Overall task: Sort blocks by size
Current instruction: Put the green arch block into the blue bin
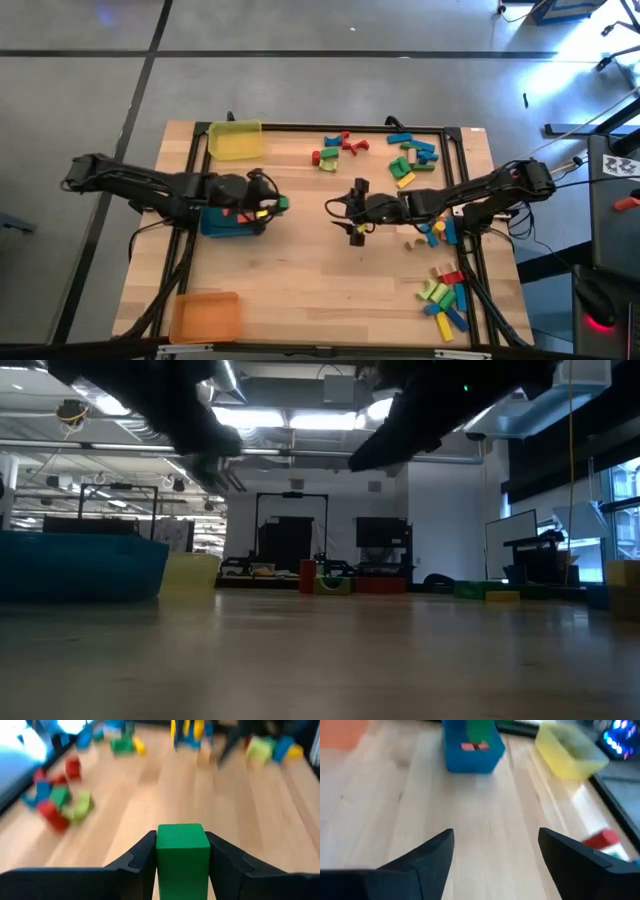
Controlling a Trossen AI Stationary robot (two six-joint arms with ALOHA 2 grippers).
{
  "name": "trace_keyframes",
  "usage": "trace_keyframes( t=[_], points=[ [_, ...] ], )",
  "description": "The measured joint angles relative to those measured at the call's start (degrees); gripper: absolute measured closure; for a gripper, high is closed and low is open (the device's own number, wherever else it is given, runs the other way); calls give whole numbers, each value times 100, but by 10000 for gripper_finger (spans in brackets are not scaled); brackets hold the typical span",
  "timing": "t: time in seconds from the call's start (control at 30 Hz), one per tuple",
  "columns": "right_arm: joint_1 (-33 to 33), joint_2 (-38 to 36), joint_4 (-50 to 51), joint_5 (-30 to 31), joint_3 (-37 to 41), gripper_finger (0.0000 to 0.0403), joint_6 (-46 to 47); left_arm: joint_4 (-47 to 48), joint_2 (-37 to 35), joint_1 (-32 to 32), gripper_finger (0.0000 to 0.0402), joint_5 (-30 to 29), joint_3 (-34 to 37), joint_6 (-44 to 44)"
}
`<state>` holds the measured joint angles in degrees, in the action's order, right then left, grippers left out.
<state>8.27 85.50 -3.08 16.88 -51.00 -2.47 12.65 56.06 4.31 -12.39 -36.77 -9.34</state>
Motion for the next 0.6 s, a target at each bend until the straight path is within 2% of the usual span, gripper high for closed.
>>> trace_keyframes(
  t=[0.17, 0.3, 0.4, 0.6],
  points=[
    [-4, 146, 263, 0, 7, 112, 285, 2255, -305, 241, 274, -10, -523, -687],
    [-4, 221, 273, 0, 7, 112, 474, 3663, -299, 376, 273, -4, -727, -1332],
    [-4, 257, 296, 0, 7, 111, 519, 4079, -265, 396, 273, -3, -638, -1651],
    [-4, 257, 289, 11, 7, 111, 524, 4080, 22, 394, 273, -1, -262, -1769]
  ],
)
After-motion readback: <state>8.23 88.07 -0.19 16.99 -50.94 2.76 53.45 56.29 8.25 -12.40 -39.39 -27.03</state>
